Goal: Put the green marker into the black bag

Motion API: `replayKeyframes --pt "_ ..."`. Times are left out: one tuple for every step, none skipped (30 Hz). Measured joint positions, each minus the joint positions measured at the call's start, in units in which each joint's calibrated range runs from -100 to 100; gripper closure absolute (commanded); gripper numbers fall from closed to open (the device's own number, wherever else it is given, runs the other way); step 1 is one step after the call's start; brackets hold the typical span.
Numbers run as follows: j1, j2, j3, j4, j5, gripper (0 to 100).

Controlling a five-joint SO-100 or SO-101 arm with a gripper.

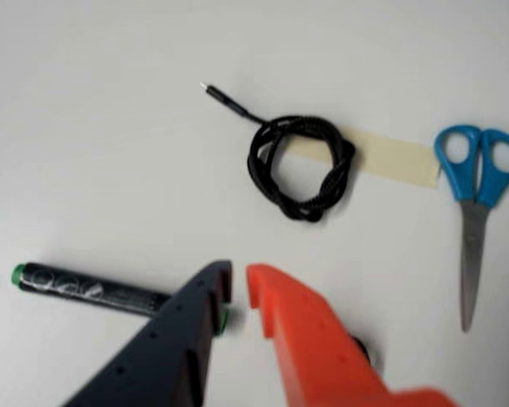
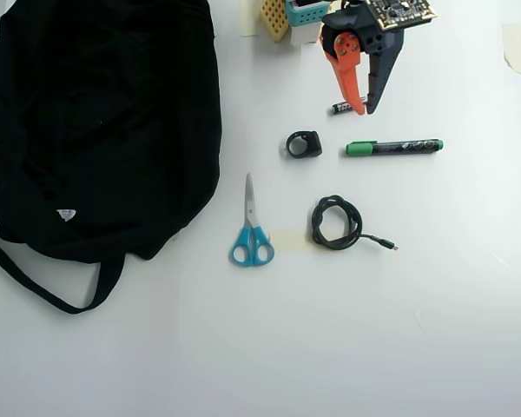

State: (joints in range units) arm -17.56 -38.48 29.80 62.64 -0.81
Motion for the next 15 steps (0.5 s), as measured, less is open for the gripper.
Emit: replayKeyframes --pt "0.00 0.58 -0.55 0.00 0.00 98" --pt "0.00 1.16 -0.94 0.00 0.00 98" --pt "0.00 1.41 -1.26 0.00 0.00 98" --pt "0.00 1.41 -1.26 0.00 0.00 98" --pt "0.00 1.41 -1.26 0.00 0.00 98" --pt "0.00 1.41 -1.26 0.00 0.00 98" --pt "0.00 1.41 -1.26 0.00 0.00 98" --pt "0.00 1.41 -1.26 0.00 0.00 98" --pt "0.00 1.41 -1.26 0.00 0.00 98" --pt "0.00 1.58 -1.26 -0.09 0.00 98" --pt "0.00 1.66 -1.26 -0.26 0.00 98" --pt "0.00 1.74 -1.26 -0.34 0.00 98" --pt "0.00 1.74 -1.26 -0.34 0.00 98" --pt "0.00 1.74 -1.26 -0.52 0.00 98" --pt "0.00 1.74 -0.86 -0.69 0.00 98"
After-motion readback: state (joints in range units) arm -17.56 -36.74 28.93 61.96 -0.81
